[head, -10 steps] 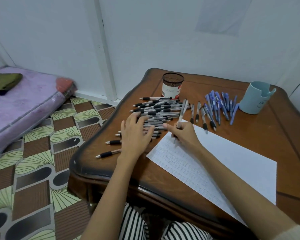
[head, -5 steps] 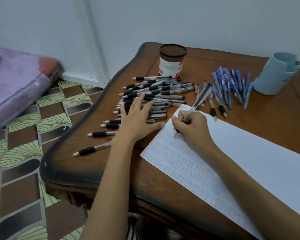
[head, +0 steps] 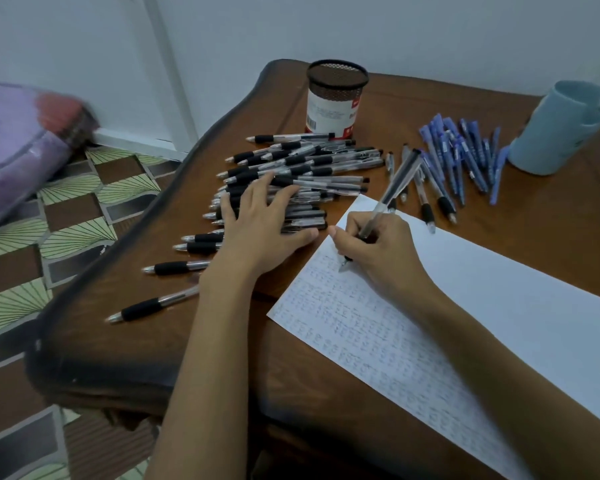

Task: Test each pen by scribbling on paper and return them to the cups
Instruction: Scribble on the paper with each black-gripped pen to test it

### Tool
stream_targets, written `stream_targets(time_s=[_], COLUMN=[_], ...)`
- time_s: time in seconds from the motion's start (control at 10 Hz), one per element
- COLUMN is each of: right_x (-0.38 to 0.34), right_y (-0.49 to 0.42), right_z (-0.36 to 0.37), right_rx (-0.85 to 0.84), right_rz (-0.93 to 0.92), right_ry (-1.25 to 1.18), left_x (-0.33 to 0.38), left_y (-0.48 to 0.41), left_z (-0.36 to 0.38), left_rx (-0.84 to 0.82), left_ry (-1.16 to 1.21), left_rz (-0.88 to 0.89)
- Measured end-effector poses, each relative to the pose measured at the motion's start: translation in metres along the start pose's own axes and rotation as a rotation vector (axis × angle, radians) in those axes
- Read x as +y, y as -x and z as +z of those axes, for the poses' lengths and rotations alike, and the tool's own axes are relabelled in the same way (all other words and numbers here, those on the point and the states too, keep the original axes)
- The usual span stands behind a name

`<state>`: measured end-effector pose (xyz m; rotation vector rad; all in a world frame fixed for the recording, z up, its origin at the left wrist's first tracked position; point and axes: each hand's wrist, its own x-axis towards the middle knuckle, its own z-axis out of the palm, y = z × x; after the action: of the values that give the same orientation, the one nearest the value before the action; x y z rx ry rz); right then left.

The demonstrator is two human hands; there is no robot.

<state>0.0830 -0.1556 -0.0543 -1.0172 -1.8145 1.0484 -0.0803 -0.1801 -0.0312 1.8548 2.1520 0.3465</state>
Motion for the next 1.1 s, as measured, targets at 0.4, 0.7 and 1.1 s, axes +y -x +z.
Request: stream_targets(time_s=[0.4, 0.7, 1.1], right_x=[-0.001, -0.001, -0.001], right_y=[0.001, 0.0, 0.0], right_z=[0.001, 0.0, 0.002], right_rx=[0.082, 0.083, 0.124], right_rz=[-0.029, -0.003, -0.004], right_ry=[-0.016, 0.004, 0.028], left_x=[0.0, 0.001, 0.001], left_y=[0.001, 0.005, 0.003], left_z=[-0.002, -0.005, -0.006], left_rx=[-0.025, -0.025, 0.124], left_ry=[0.004, 0.054, 0.148], left_rz=[-0.002, 0.022, 0.003])
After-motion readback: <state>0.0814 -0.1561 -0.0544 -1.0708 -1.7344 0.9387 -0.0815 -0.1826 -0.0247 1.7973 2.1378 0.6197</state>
